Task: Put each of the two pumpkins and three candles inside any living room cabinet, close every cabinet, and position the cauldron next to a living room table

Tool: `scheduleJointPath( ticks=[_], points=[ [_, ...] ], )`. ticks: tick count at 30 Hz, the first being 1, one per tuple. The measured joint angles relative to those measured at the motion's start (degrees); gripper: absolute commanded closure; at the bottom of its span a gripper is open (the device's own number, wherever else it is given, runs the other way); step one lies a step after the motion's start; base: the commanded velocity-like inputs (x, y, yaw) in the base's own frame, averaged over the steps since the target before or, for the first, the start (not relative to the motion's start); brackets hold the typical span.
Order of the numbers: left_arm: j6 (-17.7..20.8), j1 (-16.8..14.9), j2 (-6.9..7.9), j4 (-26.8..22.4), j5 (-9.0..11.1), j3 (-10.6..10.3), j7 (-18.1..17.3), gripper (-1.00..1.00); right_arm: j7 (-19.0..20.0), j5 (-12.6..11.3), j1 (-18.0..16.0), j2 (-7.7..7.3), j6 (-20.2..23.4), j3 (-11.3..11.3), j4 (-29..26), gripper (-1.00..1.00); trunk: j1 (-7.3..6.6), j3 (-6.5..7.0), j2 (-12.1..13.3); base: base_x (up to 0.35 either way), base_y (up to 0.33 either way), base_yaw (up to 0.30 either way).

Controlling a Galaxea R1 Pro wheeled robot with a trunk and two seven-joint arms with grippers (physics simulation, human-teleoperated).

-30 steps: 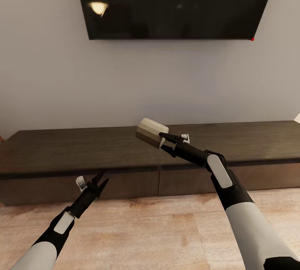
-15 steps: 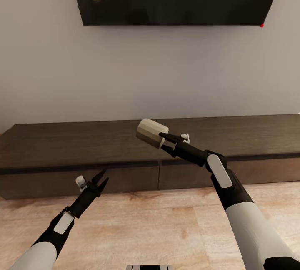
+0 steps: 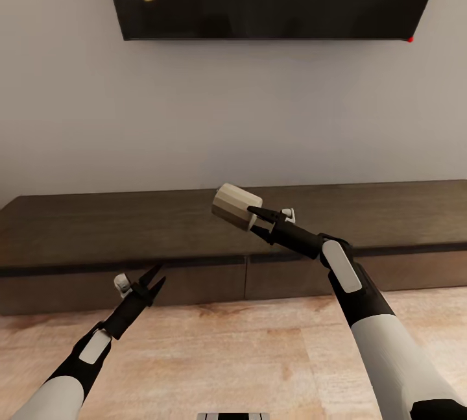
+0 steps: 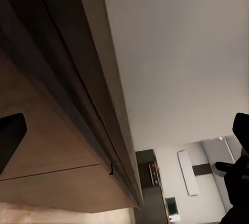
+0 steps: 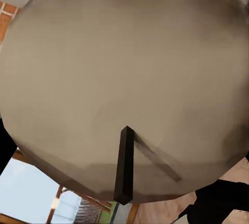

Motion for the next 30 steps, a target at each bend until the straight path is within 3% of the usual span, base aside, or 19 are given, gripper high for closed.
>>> scheduleJointPath(
  ticks=[23,30],
  points=[
    [0.00,0.00,0.00,-0.02,-0.12,0.10,0.18,-1.00,0.00,-0.06,0.00,0.00,0.01,0.00,0.00,1.00,0.03,0.00,0.00,0.014,-0.004,0.000],
    [0.00,0.00,0.01,-0.02,-0.12,0.06,-0.14,-1.00,0.00,0.09,0.00,0.00,-0.04,0.00,0.01,1.00,0.19,-1.33,-0.08,0.000,0.000,0.000]
  ],
)
